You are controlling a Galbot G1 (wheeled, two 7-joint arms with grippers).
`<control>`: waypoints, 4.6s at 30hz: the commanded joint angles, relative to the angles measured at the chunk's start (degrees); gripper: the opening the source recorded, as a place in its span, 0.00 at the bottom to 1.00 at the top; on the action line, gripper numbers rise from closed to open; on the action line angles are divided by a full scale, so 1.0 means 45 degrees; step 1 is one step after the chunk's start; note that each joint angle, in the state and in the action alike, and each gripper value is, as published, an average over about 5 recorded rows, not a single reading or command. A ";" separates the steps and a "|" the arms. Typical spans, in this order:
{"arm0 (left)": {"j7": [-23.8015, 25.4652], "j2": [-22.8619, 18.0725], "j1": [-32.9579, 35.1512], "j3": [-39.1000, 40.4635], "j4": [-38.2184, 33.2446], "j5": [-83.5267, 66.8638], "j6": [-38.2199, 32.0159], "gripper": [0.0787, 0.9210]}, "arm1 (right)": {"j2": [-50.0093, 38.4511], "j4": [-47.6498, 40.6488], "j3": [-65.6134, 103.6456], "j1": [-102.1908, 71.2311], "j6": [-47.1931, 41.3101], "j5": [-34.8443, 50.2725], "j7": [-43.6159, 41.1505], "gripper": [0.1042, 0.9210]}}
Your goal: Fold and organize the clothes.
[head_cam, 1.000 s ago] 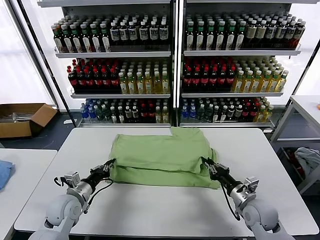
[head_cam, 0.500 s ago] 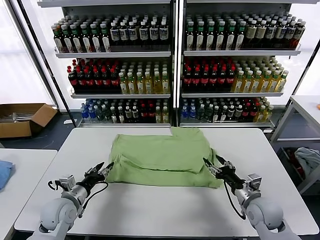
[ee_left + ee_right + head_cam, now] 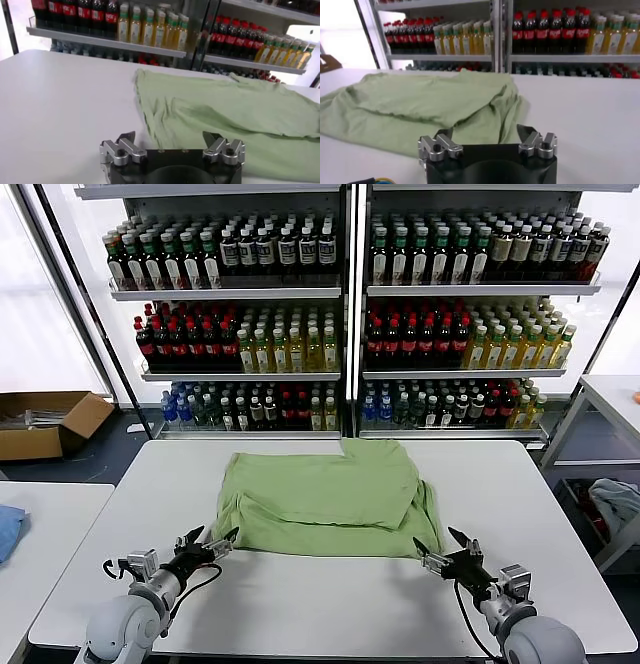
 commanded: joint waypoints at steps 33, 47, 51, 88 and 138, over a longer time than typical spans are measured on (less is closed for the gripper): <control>0.1044 0.0336 0.1842 -0.0335 -0.1015 0.1040 -0.0242 0.02 | 0.0211 0.1503 0.0188 -0.1277 -0.0782 0.0451 0.0646 0.00; 0.0806 -0.0022 0.5479 -0.2114 -0.4158 0.1690 0.0162 0.02 | 0.0676 0.4394 0.1362 -0.5413 -0.0856 -0.0405 0.0370 0.00; 0.0683 -0.0141 0.6819 -0.2736 -0.5042 0.1853 0.0241 0.02 | 0.1001 0.5089 0.1765 -0.6540 -0.0861 -0.0969 0.0227 0.00; -0.0089 0.6152 0.1365 -0.1446 -0.1759 -0.4618 0.0515 0.84 | -0.4734 -0.0619 -0.0026 0.4712 -0.2108 0.4789 -0.0739 0.87; 0.0064 0.4558 -0.5088 0.5402 0.3781 -0.3035 -0.0017 0.88 | 0.0141 -0.9340 -0.6819 1.1780 -0.2044 0.1053 -0.3107 0.83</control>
